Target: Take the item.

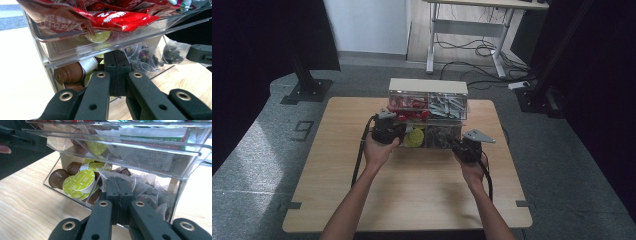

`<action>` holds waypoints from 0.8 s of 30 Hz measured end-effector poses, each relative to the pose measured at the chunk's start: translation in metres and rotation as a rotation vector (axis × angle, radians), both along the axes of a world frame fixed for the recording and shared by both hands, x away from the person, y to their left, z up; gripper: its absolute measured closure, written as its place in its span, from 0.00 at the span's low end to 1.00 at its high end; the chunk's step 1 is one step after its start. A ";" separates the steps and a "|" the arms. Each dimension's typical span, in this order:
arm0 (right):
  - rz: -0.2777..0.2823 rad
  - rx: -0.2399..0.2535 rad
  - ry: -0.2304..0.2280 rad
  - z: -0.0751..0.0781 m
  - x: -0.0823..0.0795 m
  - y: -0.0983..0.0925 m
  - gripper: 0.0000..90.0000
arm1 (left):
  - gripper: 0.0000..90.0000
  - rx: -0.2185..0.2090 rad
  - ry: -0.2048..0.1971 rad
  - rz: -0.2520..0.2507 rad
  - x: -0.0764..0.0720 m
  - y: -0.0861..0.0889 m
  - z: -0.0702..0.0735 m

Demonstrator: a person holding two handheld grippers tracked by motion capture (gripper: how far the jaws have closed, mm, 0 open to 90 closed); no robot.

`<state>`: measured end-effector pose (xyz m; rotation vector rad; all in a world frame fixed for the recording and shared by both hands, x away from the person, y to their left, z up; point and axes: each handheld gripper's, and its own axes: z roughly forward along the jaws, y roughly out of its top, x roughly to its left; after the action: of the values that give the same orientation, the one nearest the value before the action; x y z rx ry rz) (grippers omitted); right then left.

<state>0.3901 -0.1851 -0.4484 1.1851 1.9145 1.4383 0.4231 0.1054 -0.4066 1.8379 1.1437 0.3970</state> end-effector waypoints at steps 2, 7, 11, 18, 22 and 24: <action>0.000 0.005 0.001 0.000 -0.001 -0.002 0.99 | 1.00 0.000 0.001 -0.001 0.000 0.000 0.000; -0.010 0.009 -0.001 0.002 -0.004 -0.009 0.99 | 1.00 0.001 0.002 -0.001 0.000 0.000 0.000; -0.017 0.013 -0.009 0.004 -0.006 -0.015 0.99 | 1.00 0.000 0.001 0.000 0.000 0.000 0.000; -0.033 0.023 -0.023 0.009 -0.012 -0.025 0.99 | 1.00 0.002 0.002 0.000 0.000 0.000 0.000; -0.040 0.024 -0.030 0.012 -0.014 -0.030 0.99 | 1.00 0.004 0.001 0.000 0.000 0.000 0.000; -0.044 0.028 -0.035 0.013 -0.016 -0.032 0.99 | 1.00 0.004 0.002 0.001 0.000 0.000 0.000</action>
<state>0.3739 -0.2173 -0.4351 1.1993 1.8401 1.4574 0.4232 0.1051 -0.4066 1.8411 1.1462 0.3988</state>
